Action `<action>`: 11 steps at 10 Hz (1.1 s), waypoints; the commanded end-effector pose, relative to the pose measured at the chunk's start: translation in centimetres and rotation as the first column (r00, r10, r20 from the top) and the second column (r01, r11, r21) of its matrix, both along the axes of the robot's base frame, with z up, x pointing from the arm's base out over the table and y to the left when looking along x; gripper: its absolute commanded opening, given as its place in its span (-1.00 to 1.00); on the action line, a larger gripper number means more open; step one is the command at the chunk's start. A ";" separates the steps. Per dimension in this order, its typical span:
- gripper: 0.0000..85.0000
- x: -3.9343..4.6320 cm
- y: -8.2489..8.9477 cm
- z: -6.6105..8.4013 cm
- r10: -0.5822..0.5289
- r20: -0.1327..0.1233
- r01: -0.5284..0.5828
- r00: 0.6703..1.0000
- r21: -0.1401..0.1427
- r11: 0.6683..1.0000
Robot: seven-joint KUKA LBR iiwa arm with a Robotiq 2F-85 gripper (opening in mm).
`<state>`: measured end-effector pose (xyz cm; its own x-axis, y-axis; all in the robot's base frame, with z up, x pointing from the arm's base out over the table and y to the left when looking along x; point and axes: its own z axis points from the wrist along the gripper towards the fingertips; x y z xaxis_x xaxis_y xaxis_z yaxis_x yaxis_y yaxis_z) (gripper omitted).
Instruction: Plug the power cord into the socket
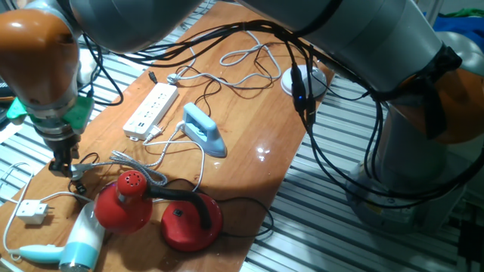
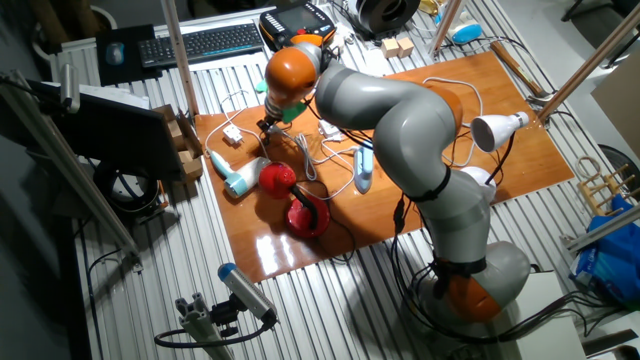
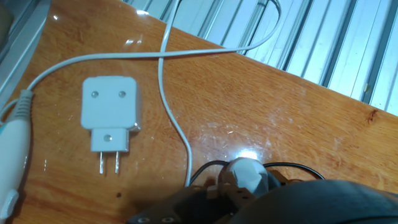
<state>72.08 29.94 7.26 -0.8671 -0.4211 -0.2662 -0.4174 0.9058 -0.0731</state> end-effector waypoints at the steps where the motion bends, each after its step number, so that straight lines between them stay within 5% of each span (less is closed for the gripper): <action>1: 0.20 0.00 0.0 0.0 0.000 0.003 0.000 1.000 -0.001 1.000; 6: 0.20 0.07 -0.2 -0.2 0.001 -0.014 -0.001 1.000 0.005 1.000; 7: -0.20 0.09 -0.2 -0.2 0.001 -0.019 -0.001 1.000 0.008 1.000; 9: -0.20 0.09 -0.2 -0.2 0.002 -0.028 -0.001 1.000 0.025 1.000; 11: -0.20 0.09 -0.2 -0.2 0.004 -0.072 -0.004 0.997 0.011 1.000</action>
